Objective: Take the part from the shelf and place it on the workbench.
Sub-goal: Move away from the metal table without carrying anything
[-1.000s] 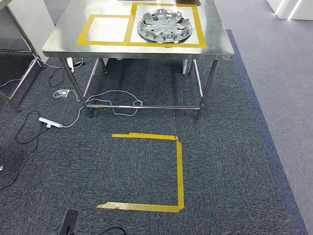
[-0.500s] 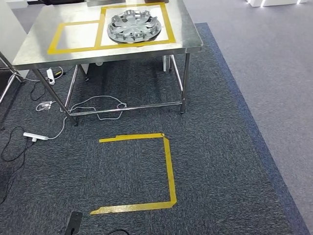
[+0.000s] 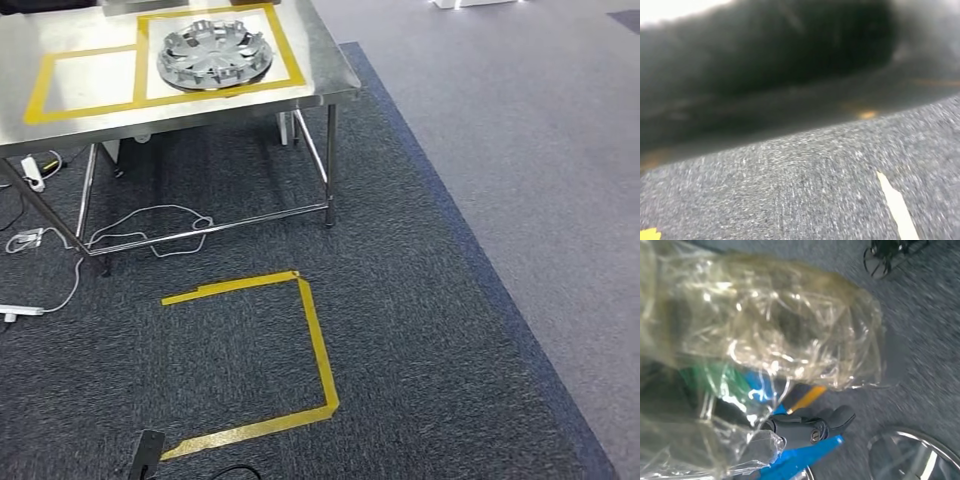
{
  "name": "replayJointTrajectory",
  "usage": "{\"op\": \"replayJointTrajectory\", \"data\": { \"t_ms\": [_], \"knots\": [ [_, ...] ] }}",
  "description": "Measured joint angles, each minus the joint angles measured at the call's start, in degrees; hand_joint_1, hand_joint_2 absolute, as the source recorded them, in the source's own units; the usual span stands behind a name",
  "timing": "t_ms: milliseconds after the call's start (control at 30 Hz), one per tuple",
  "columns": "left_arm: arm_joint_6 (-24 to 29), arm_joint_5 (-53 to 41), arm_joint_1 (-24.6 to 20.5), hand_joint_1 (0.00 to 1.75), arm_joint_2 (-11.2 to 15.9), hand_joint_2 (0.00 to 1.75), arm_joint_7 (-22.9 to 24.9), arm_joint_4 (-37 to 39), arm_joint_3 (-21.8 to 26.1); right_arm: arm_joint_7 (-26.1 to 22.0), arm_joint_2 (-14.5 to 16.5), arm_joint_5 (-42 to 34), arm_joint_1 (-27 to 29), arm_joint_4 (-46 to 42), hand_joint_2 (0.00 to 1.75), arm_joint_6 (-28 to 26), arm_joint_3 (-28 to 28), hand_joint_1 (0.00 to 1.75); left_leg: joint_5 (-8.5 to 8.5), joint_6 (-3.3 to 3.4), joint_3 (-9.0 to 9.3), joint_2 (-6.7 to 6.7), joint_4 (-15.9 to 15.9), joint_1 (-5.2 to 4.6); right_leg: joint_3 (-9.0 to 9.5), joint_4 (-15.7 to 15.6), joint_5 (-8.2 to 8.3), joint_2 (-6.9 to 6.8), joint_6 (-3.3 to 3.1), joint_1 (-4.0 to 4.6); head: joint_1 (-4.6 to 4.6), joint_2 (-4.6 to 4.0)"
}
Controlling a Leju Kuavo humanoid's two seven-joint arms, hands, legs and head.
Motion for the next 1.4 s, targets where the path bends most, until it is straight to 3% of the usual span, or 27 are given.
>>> {"op": "replayJointTrajectory", "data": {
  "t_ms": [33, 67, 133, 200, 233, 300, 367, 400, 467, 500, 533, 567, 600, 667, 733, 800, 833, 900, 967, 1033, 1067, 1133, 1167, 1233, 1267, 1333, 1400],
  "knots": [
    [-0.1, 0.0, 0.0, 0.0, 0.0, 0.0, 0.0, 0.0, 0.0, 0.4, 0.0, 0.4, 0.0, 0.1, 0.0, 0.6, 0.0, 0.0, -0.04, -0.06, -0.01, 0.73, 0.0, -0.01, -0.46, 1.1, 0.07, -0.19, 0.25, -0.18, 0.01, 0.0],
    [-0.1, -0.1, 0.0, 0.0, 0.1, 0.0, 0.0, 0.0, 0.0, 0.7, 0.1, 0.7, 0.0, 0.1, 0.0, 1.1, 0.0, 0.0, -0.11, -0.17, 0.02, 1.41, 0.0, 0.0, 0.34, -0.3, 1.25, -0.43, 0.4, -0.34, 0.03, 0.0],
    [-0.3, -0.2, -0.1, 0.0, 0.1, 0.0, 0.2, 0.0, 0.0, 1.0, 0.1, 1.3, 0.0, 0.3, 0.0, 1.6, 0.0, 0.0, -0.32, -0.5, 0.26, 2.57, 0.1, -0.01, 4.66, -8.1, 4.81, -1.95, 0.4, -0.46, 0.03, 0.0],
    [-0.5, -0.3, -0.1, 0.0, 0.1, 0.0, 0.3, 0.0, 0.1, 1.0, 0.3, 1.8, -0.3, 0.4, 0.0, 1.8, 0.0, 0.0, -0.58, -1.1, 0.51, 3.59, 0.2, -0.22, 8.21, -14.3, 6.63, -3.52, -0.23, -0.2, -0.06, 0.0],
    [-0.6, -0.4, -0.1, 0.0, 0.2, 0.0, 0.3, 0.0, 0.1, 1.0, 0.4, 2.1, -0.4, 0.4, 0.0, 2.0, 0.1, 0.0, -0.64, -1.44, 0.59, 4.04, 0.3, -0.32, 8.75, -15.4, 6.7, -3.81, -0.62, -0.03, -0.13, 0.0],
    [-0.8, -0.6, -0.2, 0.0, 0.2, 0.0, 0.4, 0.0, 0.2, 1.0, 0.6, 2.6, -0.5, 0.5, 0.0, 2.5, 0.1, 0.0, -0.7, -2.07, 0.72, 4.8, 0.3, -0.29, 8.59, -15.4, 6.86, -2.84, -1.38, 0.11, -0.2, 0.0],
    [-1.0, -1.0, -0.3, 0.0, 0.3, 0.0, 0.4, 0.0, 0.2, 1.1, 0.6, 3.3, -0.5, 0.6, 0.0, 3.0, 0.2, 0.0, -2.04, -2.72, 0.49, 3.65, 1.6, -0.04, 8.7, -15.7, 7.18, -1.92, -2.06, -0.05, -0.34, 0.0],
    [-1.0, -1.1, -0.3, 0.0, 0.4, 0.0, 0.5, 0.0, 0.2, 1.2, 0.7, 3.6, -0.5, 0.6, 0.0, 3.2, 0.3, 0.0, -3.68, -2.99, -0.34, 2.45, 3.8, 0.07, 8.9, -15.8, 7.38, -1.42, -2.39, -0.17, -0.47, 0.0],
    [-1.1, -1.3, -0.1, 0.0, 0.5, 0.0, 0.6, 0.0, 0.3, 1.3, 0.8, 3.9, -0.6, 0.7, 0.0, 3.4, 0.4, 0.0, -7.88, -3.19, -3.57, 0.21, 11.5, 0.17, 8.7, -15.8, 7.59, -0.29, -2.82, -0.16, -0.7, 0.0],
    [-1.1, -1.4, 0.0, 0.0, 0.5, 0.0, 0.6, 0.0, 0.3, 1.4, 0.8, 4.1, -0.7, 0.8, 0.0, 3.5, 0.5, 0.0, -9.24, -3.21, -5.21, -0.15, 15.1, 0.17, 8.64, -15.8, 7.63, 0.4, -2.91, -0.11, -0.71, 0.0],
    [-1.3, -1.7, 0.1, 0.0, 0.6, 0.0, 0.6, 0.0, 0.3, 1.7, 0.9, 4.4, -0.6, 0.9, 0.0, 3.7, 0.6, 0.0, -9.36, -3.17, -6.13, -0.29, 16.9, 0.16, 8.62, -15.8, 7.65, 1.14, -2.96, -0.04, -0.71, 0.0],
    [-1.5, -2.2, 0.1, 0.0, 0.6, 0.0, 0.7, 0.0, 0.3, 2.2, 0.9, 4.8, -0.6, 0.9, 0.0, 4.0, 0.7, 0.0, -8.28, -3.07, -6.06, -0.4, 16.5, 0.16, 8.63, -15.7, 7.66, 1.9, -2.97, 0.0, -0.7, 0.0],
    [-1.8, -2.9, 0.1, 0.0, 0.6, 0.0, 0.9, 0.0, 0.2, 3.0, 0.9, 5.2, -0.6, 0.9, 0.0, 4.4, 0.8, 0.0, -6.25, -2.9, -5.04, -0.67, 14.1, 0.16, 8.66, -15.6, 7.65, 2.67, -2.96, 0.03, -0.7, 0.0],
    [-2.3, -4.2, 0.2, 0.0, 0.7, 0.0, 1.2, 0.0, -0.1, 4.9, 1.0, 5.9, -0.9, 1.0, 0.0, 5.0, 1.2, 0.0, -2.09, -2.42, -1.89, -3.05, 6.6, 0.28, 8.5, -15.3, 7.58, 4.1, -2.77, 0.09, -0.68, 0.0],
    [-2.8, -5.1, 0.1, 0.0, 0.7, 0.0, 1.1, 0.0, -0.6, 6.4, 1.2, 6.3, -1.3, 1.1, 0.0, 5.4, 1.5, 0.0, -0.83, -2.18, -0.14, -5.12, 2.1, 0.41, 7.82, -14.8, 7.6, 5.42, -2.24, 0.1, -0.65, 0.0],
    [-3.0, -5.4, 0.1, 0.0, 0.6, 0.0, 0.8, 0.0, -0.9, 7.1, 1.4, 6.4, -1.5, 1.2, 0.0, 5.5, 1.7, 0.0, -1.08, -1.98, -0.01, -4.61, 1.4, 0.41, 7.06, -14.7, 7.83, 6.65, -1.48, -0.03, -0.65, 0.0],
    [-3.0, -5.5, 0.0, 0.0, 0.5, 0.0, 0.7, 0.0, -1.0, 7.3, 1.5, 6.5, -1.4, 1.3, 0.0, 5.5, 1.7, 0.0, -0.95, -1.7, 0.01, -3.97, 1.2, 0.46, 6.76, -14.6, 7.76, 6.54, -1.16, -0.05, -0.64, 0.0],
    [-3.0, -5.6, -0.1, 0.0, 0.4, 0.0, 0.5, 0.0, -1.1, 7.3, 1.5, 6.5, -1.5, 1.4, 0.0, 5.6, 1.8, 0.0, -0.75, -0.98, 0.13, -2.49, 0.9, 0.65, 5.11, -11.8, 5.96, 4.04, -0.63, 0.08, -0.21, 0.0],
    [-3.1, -5.6, 0.0, 0.0, 0.5, 0.0, 0.4, 0.0, -1.1, 7.3, 1.5, 6.5, -1.8, 1.4, 0.0, 5.7, 1.9, 0.0, -0.79, -0.57, 0.12, -0.9, 0.8, 0.49, 1.64, -4.7, 2.22, 0.86, -0.17, -0.03, 0.19, 0.0],
    [-3.1, -5.8, 0.1, 0.0, 0.5, 0.0, 0.4, 0.0, -1.2, 7.3, 1.5, 6.5, -1.9, 1.4, 0.0, 5.7, 2.0, 0.0, -0.85, -0.55, 0.12, 0.77, 0.9, 0.32, -1.28, 1.5, 0.09, -0.03, 0.23, -0.26, 0.2, 0.0],
    [-3.2, -5.8, 0.1, 0.0, 0.5, 0.0, 0.4, 0.0, -1.2, 7.3, 1.5, 6.5, -1.9, 1.4, 0.0, 5.7, 2.0, 0.0, -0.9, -0.59, 0.15, 1.51, 0.9, 0.29, -1.28, 1.8, 0.56, -0.23, 0.32, -0.32, 0.22, 0.0],
    [-3.2, -5.9, 0.0, 0.0, 0.5, 0.0, 0.4, 0.0, -1.3, 7.3, 1.5, 6.6, -1.8, 1.4, 0.0, 5.7, 2.0, 0.0, -1.07, -0.79, 0.39, 2.76, 0.9, 0.27, 2.29, -4.5, 3.99, -1.27, 0.18, -0.33, 0.24, 0.0],
    [-3.2, -5.9, 0.0, 0.0, 0.5, 0.0, 0.4, 0.0, -1.3, 7.3, 1.5, 6.6, -1.8, 1.4, 0.0, 5.7, 2.0, 0.0, -1.21, -1.0, 0.56, 3.31, 0.9, 0.15, 4.66, -8.8, 5.38, -2.67, -0.07, -0.16, 0.24, 0.0],
    [-3.2, -5.9, 0.0, 0.0, 0.5, 0.0, 0.4, 0.0, -1.5, 7.3, 1.5, 6.6, -2.0, 1.4, 0.0, 5.7, 2.0, 0.0, -1.45, -1.55, 0.89, 4.26, 0.9, -0.15, 7.76, -14.2, 6.7, -4.49, -0.69, 0.13, 0.14, 0.0],
    [-3.2, -5.9, 0.0, 0.0, 0.5, 0.0, 0.4, 0.0, -1.6, 7.3, 1.5, 6.6, -2.1, 1.4, 0.0, 5.7, 2.0, 0.0, -1.51, -1.86, 1.04, 4.73, 0.9, -0.25, 7.92, -14.8, 6.6, -4.65, -1.01, 0.29, 0.08, 0.0],
    [-3.2, -6.0, -0.1, 0.0, 0.5, 0.0, 0.4, 0.0, -1.8, 7.3, 1.5, 6.6, -2.1, 1.4, 0.0, 5.7, 2.0, 0.0, -1.72, -2.53, 1.39, 5.36, 0.8, -0.1, 7.82, -14.9, 6.88, -3.37, -1.6, 0.22, 0.08, 0.0],
    [-3.3, -6.4, -0.2, 0.0, 0.6, 0.0, 0.4, 0.0, -2.0, 7.3, 1.6, 6.5, -2.1, 1.4, 0.0, 5.7, 2.0, 0.0, -3.6, -3.16, 0.86, 3.47, 2.8, 0.14, 8.07, -15.3, 7.28, -2.16, -2.29, -0.02, -0.14, 0.0]
  ]
}}
